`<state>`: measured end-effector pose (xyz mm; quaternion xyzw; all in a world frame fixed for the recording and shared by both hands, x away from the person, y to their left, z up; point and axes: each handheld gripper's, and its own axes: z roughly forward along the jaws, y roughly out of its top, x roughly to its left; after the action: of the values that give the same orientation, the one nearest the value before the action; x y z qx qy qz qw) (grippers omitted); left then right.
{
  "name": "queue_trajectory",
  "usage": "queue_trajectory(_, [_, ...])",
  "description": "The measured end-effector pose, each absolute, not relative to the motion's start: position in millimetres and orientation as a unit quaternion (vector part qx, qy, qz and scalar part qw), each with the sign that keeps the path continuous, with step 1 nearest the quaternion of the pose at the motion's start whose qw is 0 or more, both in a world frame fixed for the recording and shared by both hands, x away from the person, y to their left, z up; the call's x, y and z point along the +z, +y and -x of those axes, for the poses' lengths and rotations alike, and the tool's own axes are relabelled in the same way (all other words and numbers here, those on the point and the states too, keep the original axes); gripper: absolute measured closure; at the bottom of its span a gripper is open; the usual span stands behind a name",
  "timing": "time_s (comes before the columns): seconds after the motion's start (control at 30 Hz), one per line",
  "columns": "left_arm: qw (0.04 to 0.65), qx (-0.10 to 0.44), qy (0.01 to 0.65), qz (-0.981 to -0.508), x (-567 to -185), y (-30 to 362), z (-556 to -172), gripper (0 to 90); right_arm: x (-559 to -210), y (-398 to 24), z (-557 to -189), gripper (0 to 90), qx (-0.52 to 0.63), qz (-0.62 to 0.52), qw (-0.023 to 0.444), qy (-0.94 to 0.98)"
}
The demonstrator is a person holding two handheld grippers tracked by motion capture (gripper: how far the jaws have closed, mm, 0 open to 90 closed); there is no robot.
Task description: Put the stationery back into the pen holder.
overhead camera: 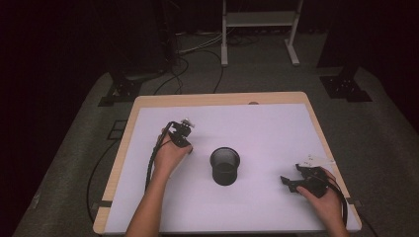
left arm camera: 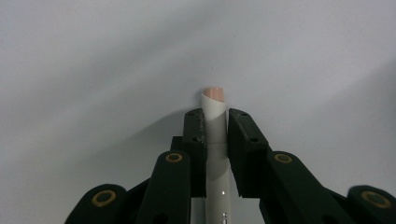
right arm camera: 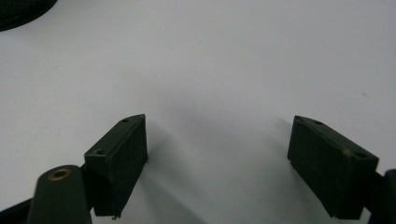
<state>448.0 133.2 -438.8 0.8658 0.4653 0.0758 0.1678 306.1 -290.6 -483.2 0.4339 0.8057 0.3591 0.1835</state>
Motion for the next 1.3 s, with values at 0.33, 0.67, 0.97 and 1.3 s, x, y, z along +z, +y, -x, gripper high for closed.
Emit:
queue_trajectory(0.33, [0.164, 0.074, 0.462, -0.869, -438.5, 133.5, -449.6, 78.5, -483.3, -290.6, -306.1, 18.6, 0.359, -0.434, 0.184, 0.806])
queue_trajectory(0.67, [0.186, 0.070, 0.459, -0.866, -424.5, 138.7, -441.6, 78.5, -483.3, -290.6, -306.1, 18.6, 0.359, -0.434, 0.183, 0.806])
queue_trajectory(0.97, [0.230, 0.072, 0.440, -0.865, -393.6, 140.6, -425.0, 78.5, -483.3, -290.6, -306.1, 18.6, 0.359, -0.434, 0.184, 0.806])
queue_trajectory(1.3, [0.288, 0.084, 0.395, -0.868, -345.4, 124.4, -404.5, 78.5, -483.2, -290.3, -305.8, 18.6, 0.359, -0.436, 0.182, 0.805])
